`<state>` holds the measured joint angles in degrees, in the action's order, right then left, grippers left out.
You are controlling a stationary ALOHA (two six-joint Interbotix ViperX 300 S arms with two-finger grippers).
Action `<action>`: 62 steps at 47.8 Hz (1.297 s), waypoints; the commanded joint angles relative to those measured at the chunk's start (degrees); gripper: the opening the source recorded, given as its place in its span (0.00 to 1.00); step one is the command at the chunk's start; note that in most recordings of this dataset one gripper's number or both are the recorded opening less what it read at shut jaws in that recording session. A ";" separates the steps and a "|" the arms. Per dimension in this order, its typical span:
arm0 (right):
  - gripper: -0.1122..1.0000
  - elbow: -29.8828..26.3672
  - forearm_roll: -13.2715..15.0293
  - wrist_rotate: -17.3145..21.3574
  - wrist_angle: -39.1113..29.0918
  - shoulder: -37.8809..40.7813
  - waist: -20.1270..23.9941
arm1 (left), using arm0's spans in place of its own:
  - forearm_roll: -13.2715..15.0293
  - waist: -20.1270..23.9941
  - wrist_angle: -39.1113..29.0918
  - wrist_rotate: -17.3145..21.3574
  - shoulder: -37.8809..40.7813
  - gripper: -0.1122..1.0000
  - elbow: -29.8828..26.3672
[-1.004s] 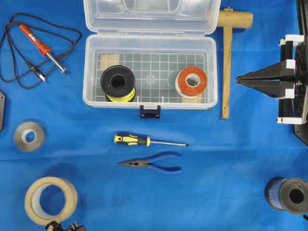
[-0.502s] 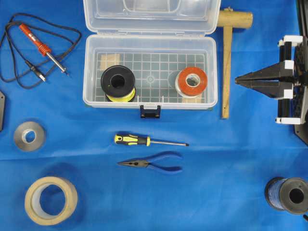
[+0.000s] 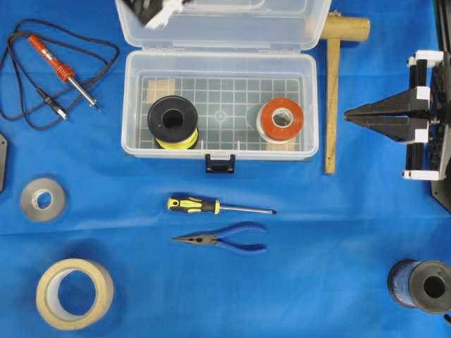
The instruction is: Close the tool box with the left arm.
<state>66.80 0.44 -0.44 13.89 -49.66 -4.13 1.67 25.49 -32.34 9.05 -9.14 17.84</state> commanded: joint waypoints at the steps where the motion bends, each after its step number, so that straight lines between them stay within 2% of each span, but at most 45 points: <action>1: 0.10 -0.70 0.35 0.00 0.18 0.09 -0.26 | 0.62 -3.96 -0.70 -1.58 -1.49 0.94 2.37; 16: 0.10 -0.79 0.53 0.00 0.18 -0.18 -0.53 | 0.62 -13.18 -0.18 -8.61 -5.54 0.94 8.26; 32: 0.10 -0.88 0.53 -0.18 -0.62 -0.88 -0.53 | 0.62 -24.26 -3.34 -20.21 -8.17 0.94 12.13; 35: 0.10 -0.88 0.62 -0.26 -0.97 -1.05 -0.53 | 0.62 -25.58 -4.04 -21.18 -8.26 0.94 11.69; 42: 0.10 -0.97 0.62 -0.26 -1.58 -1.58 -0.53 | 0.26 -28.48 -3.78 -20.83 -10.11 0.94 9.76; 48: 0.10 -1.05 0.62 -0.26 -1.85 -2.02 -0.53 | -0.26 -29.53 -0.88 -18.54 -13.97 0.93 10.46; 62: 0.10 -1.23 0.53 -0.26 -1.85 -2.99 -0.53 | -0.26 -28.04 16.44 -13.10 -28.56 0.93 21.18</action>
<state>66.71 0.97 -0.70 11.69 -52.65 -4.57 1.58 -3.16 -20.21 -4.92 -33.31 37.18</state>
